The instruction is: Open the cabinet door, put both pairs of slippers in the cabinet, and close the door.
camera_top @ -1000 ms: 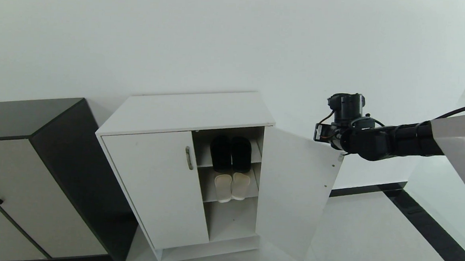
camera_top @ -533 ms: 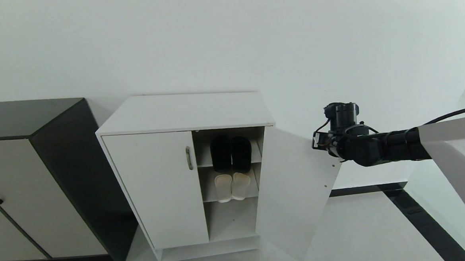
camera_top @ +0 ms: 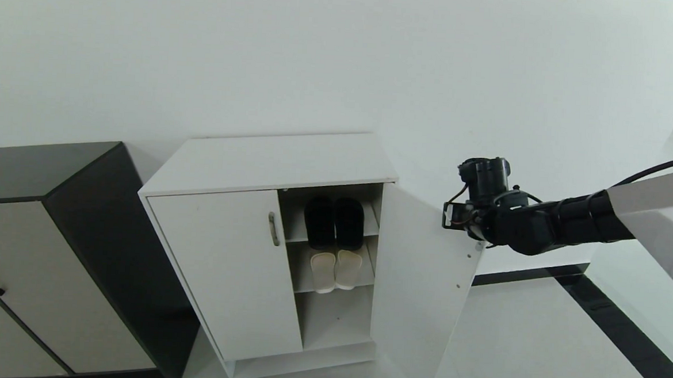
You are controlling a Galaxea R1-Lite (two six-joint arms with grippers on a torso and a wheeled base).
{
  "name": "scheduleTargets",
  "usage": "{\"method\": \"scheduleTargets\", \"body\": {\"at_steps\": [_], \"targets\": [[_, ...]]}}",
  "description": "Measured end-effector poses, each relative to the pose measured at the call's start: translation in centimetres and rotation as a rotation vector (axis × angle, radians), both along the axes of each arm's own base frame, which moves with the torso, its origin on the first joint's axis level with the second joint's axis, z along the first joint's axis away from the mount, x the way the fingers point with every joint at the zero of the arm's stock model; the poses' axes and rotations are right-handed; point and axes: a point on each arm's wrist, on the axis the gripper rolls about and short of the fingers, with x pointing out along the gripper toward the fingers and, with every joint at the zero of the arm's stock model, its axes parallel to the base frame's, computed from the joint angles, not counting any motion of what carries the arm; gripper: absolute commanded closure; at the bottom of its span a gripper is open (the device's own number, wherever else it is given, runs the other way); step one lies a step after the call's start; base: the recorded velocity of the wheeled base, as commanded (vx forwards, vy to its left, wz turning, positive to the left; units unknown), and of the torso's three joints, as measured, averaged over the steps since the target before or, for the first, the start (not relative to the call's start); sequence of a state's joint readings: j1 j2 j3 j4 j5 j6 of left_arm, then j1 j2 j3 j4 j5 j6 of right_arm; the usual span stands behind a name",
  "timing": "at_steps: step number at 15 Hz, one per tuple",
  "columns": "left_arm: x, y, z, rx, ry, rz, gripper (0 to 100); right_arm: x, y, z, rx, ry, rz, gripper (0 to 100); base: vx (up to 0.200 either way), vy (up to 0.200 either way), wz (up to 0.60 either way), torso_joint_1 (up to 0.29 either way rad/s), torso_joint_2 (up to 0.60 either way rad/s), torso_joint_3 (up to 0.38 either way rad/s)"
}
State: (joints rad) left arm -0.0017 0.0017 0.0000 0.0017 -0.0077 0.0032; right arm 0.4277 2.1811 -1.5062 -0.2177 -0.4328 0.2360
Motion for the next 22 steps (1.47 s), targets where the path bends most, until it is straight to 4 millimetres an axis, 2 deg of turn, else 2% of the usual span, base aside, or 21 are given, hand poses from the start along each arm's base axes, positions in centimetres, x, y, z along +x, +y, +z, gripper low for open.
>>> {"method": "scheduleTargets", "body": {"at_steps": [3, 5, 8, 13, 16, 22], "targets": [[0.0, 0.0, 0.0, 0.000, 0.000, 0.002, 100, -3.3, 2.2, 0.9, 0.011, -0.024, 0.078, 100, 0.000, 0.000, 0.00, 0.000, 0.00, 0.000], [0.0, 0.0, 0.0, 0.000, 0.000, 0.002, 100, -5.0, 2.8, 1.5, 0.015, -0.028, 0.112, 100, 0.000, 0.000, 0.00, 0.000, 0.00, 0.000], [0.0, 0.0, 0.0, -0.001, 0.000, 0.001, 100, -6.7, 2.9, 1.5, 0.011, -0.008, 0.141, 100, 0.000, 0.000, 0.00, 0.000, 0.00, 0.000], [0.0, 0.0, 0.0, -0.001, 0.000, 0.000, 100, -9.9, 2.5, 1.0, 0.063, -0.003, 0.295, 100, 0.000, 0.000, 0.00, 0.000, 0.00, 0.000], [0.0, 0.0, 0.0, -0.001, 0.000, -0.001, 100, -10.9, 2.4, 0.6, 0.024, -0.005, 0.354, 100, 0.000, 0.000, 0.00, 0.000, 0.00, 0.000], [0.0, 0.0, 0.0, -0.001, 0.000, -0.001, 100, -11.4, 2.2, 0.1, 0.032, -0.002, 0.384, 100, 0.000, 0.000, 0.00, 0.000, 0.00, 0.000]]}}
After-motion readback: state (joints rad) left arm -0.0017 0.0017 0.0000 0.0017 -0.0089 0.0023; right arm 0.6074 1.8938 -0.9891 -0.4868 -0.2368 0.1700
